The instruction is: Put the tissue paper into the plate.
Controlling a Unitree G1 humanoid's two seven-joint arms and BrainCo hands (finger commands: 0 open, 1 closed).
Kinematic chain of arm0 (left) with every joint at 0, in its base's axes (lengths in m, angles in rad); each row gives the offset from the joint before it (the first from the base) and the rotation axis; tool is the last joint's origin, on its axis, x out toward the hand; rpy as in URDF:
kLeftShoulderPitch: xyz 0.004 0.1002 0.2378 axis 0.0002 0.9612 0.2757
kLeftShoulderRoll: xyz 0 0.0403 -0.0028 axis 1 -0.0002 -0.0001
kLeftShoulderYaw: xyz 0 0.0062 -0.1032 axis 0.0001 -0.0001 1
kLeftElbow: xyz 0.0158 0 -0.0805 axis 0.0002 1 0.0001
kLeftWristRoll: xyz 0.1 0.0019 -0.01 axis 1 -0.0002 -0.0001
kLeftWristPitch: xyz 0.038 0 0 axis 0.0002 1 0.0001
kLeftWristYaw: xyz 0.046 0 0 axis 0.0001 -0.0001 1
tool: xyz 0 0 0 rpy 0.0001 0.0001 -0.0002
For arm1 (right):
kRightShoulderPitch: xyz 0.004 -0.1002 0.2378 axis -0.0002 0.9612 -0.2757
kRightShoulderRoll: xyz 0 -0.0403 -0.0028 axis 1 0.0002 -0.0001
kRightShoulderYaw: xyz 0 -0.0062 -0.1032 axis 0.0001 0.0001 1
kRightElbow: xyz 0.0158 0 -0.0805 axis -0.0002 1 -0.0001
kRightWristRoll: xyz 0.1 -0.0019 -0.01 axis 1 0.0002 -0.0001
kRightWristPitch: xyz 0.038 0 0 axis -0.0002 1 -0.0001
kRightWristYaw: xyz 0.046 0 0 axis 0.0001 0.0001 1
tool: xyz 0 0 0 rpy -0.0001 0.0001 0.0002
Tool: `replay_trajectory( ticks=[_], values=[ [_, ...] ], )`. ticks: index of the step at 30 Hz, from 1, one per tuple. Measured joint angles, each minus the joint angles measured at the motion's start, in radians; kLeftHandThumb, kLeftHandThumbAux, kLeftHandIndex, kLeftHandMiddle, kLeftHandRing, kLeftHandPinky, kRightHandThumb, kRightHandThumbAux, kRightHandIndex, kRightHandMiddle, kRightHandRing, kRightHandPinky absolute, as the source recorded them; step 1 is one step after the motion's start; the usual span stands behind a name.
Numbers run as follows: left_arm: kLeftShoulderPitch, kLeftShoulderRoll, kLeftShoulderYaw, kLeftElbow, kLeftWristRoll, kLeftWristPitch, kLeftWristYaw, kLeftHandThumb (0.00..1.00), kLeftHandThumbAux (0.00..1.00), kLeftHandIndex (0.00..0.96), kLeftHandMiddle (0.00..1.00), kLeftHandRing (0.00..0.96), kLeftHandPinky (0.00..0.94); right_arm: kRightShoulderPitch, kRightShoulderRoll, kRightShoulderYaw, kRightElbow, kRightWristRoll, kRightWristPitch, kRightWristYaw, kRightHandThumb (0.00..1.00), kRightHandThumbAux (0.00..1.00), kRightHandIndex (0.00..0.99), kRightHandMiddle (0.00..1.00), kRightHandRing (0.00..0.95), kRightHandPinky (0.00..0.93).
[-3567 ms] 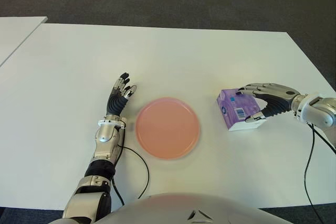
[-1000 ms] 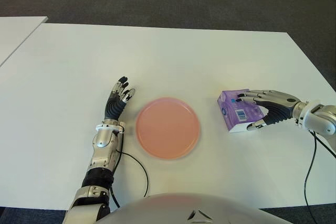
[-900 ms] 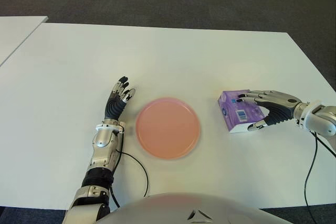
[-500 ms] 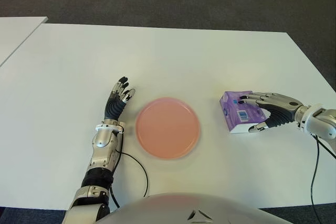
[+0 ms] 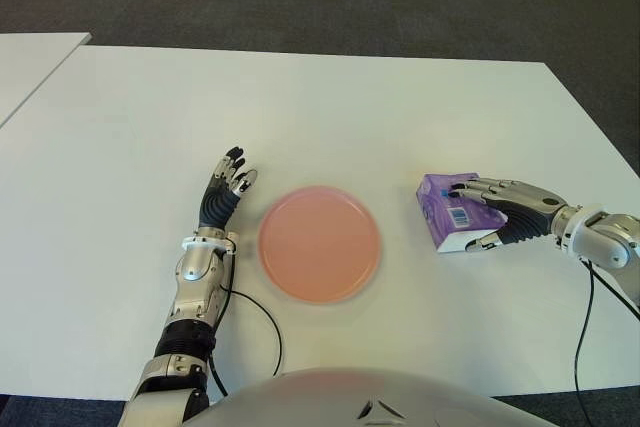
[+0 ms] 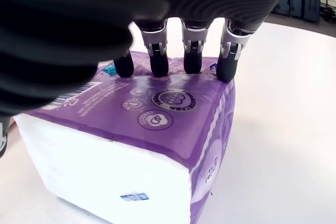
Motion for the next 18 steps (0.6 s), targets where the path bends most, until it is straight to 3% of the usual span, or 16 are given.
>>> replay_trajectory(
  ticks=[18],
  values=[
    [0.003, -0.001, 0.0, -0.002, 0.0, -0.01, 0.0, 0.0, 0.533, 0.0, 0.0, 0.0, 0.0, -0.012, 0.035, 0.021, 0.043, 0.017, -0.044, -0.061, 0.111, 0.35, 0.0, 0.0, 0.0, 0.0]
  ],
)
